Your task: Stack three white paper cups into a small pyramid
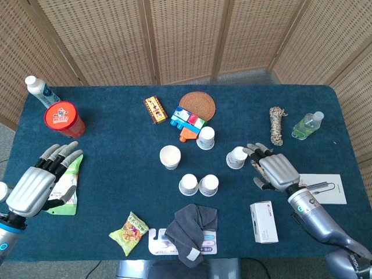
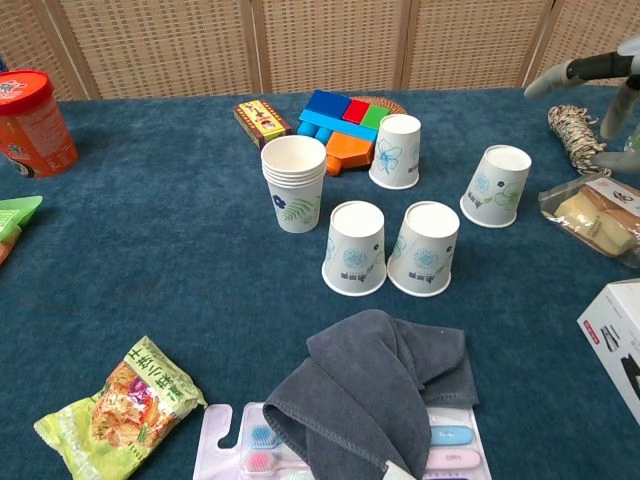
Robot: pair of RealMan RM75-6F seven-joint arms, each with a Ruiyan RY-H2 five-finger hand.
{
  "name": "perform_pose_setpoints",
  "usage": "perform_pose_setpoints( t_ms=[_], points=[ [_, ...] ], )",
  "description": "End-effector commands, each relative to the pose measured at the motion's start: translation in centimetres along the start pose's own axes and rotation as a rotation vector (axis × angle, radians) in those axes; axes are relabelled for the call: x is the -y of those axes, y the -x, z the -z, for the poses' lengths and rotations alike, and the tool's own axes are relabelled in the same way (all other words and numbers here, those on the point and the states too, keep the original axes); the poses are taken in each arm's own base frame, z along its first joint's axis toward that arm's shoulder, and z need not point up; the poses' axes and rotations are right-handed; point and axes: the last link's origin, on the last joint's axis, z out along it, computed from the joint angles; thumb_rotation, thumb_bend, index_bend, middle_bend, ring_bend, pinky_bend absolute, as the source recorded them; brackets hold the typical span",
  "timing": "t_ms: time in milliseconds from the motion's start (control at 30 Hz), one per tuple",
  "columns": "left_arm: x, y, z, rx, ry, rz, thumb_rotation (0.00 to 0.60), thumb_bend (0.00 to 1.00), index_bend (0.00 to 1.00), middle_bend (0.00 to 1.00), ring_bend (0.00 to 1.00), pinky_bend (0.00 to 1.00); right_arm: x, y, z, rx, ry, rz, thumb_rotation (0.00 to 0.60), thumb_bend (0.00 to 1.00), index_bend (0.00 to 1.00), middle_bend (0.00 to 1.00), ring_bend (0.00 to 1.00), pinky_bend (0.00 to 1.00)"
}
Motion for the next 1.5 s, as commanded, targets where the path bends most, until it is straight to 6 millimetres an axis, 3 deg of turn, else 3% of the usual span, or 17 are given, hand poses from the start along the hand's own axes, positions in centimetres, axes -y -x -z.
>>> perform_pose_setpoints(
  t_ms=[33, 100, 200, 267, 600, 933, 1500],
  points=[
    [0.1, 0.1, -0.1, 0.002, -0.001, 0.003, 0.6, 0.47, 0.0, 0.0, 0.0, 0.0, 0.4, 0.1, -0.9, 0.013, -0.008, 0.001, 0.6, 0.44, 0.09, 0.0, 0.0, 0.35],
    [0.2, 0.2, -0.1, 0.002, -0.005, 0.004, 0.6, 0.47, 0.0, 0.0, 0.0, 0.0, 0.6, 0.2, -1.3, 0.024, -0.012, -0.001, 0.6, 0.43, 0.07, 0.0, 0.0, 0.33],
    [0.3, 0.3, -0.2, 0.006, -0.012, 0.008, 0.6, 0.47, 0.0, 0.0, 0.0, 0.0, 1.1, 0.2, -2.1, 0.044, -0.02, 0.01, 0.6, 0.42, 0.02, 0.0, 0.0, 0.18],
    [0.5, 0.4, -0.2, 0.011, -0.015, 0.011, 0.6, 0.47, 0.0, 0.0, 0.0, 0.0, 1.5, 0.3, -2.6, 0.06, -0.026, 0.011, 0.6, 0.42, 0.01, 0.0, 0.0, 0.14],
    [1.0, 0.6, -0.1, 0.015, -0.028, 0.017, 0.6, 0.47, 0.0, 0.0, 0.0, 0.0, 2.3, 0.9, -5.4, 0.128, -0.032, 0.03, 0.6, 0.42, 0.0, 0.0, 0.0, 0.1],
    [1.5, 0.5, 0.2, 0.014, -0.045, 0.023, 0.6, 0.47, 0.0, 0.0, 0.0, 0.0, 2.2, 1.2, -7.7, 0.159, -0.02, 0.065, 0.6, 0.42, 0.0, 0.0, 0.0, 0.11],
    [1.9, 0.3, 0.8, 0.004, -0.068, 0.032, 0.6, 0.47, 0.0, 0.0, 0.0, 0.0, 0.8, 2.1, -9.8, 0.201, 0.018, 0.107, 0.6, 0.45, 0.08, 0.0, 0.0, 0.28]
  ],
)
